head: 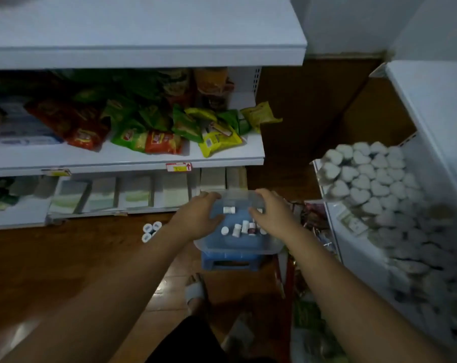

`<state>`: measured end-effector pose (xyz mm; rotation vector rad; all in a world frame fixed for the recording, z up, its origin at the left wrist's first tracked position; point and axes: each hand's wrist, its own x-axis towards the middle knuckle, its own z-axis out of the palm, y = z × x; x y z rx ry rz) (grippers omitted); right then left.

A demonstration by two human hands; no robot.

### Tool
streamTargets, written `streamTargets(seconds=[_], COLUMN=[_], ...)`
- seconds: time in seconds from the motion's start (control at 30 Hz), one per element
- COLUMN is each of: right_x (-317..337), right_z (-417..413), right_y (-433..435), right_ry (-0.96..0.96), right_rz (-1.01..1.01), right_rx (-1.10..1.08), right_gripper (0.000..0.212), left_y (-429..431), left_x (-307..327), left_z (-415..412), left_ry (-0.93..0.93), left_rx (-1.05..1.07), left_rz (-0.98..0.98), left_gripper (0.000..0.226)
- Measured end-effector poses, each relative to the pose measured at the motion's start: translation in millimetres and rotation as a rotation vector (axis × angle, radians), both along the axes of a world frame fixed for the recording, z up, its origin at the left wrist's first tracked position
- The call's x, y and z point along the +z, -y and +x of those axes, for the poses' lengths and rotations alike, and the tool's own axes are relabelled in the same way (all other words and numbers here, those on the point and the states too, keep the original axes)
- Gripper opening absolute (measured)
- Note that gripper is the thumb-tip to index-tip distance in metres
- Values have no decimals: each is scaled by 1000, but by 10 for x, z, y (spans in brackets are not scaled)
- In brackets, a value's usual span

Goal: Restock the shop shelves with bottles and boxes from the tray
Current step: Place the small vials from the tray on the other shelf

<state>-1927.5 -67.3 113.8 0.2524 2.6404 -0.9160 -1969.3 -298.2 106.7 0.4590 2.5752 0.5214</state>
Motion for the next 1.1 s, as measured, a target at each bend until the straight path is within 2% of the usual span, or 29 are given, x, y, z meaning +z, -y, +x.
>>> streamTargets(seconds=[0.17, 0.27, 0.33, 0.43, 0.5, 0.6, 0.7, 0.8, 0.97, 1.03, 1.1], right_x=[-1238, -1996, -2429, -2983, -3221, -3441, -3492, -3464, -3492, -3483, -3380], right_z=[-189, -356, -464, -597, -640, -696, -781, -781, -700, -665, -620], right_y=[22, 138, 217, 280, 302, 300, 306, 293, 223, 220, 205], right_ry=[249, 309, 324, 310, 297, 260, 261, 263, 228, 195, 137], right_rz=[-66, 39, 144, 268, 367, 463, 475, 433, 259, 95, -161], right_rx=[-40, 54, 156, 299, 366, 400, 401, 323, 121, -23, -209], right_gripper=[58, 59, 61, 70, 76, 60, 46, 38, 40, 27, 21], left_y=[-247, -376, -457, -529, -560, -621, -697, -739, -780, -769, -743], left_x=[-1363, -2179, -2574, -3033, -3223, -3361, -3442, -3515, -3564, -3533, -3407], left_z=[-202, -441, -627, -866, -954, -992, -973, -924, -897, -920, -905], left_ry=[266, 310, 284, 225, 197, 154, 88, 59, 50, 112, 211], left_rx=[25, 34, 4, -79, -165, -209, -213, -196, -176, -134, 2], left_rz=[-33, -77, -113, -181, -238, -306, -343, -344, -296, -209, -8], left_gripper=[65, 58, 57, 74, 75, 64, 65, 68, 52, 46, 42])
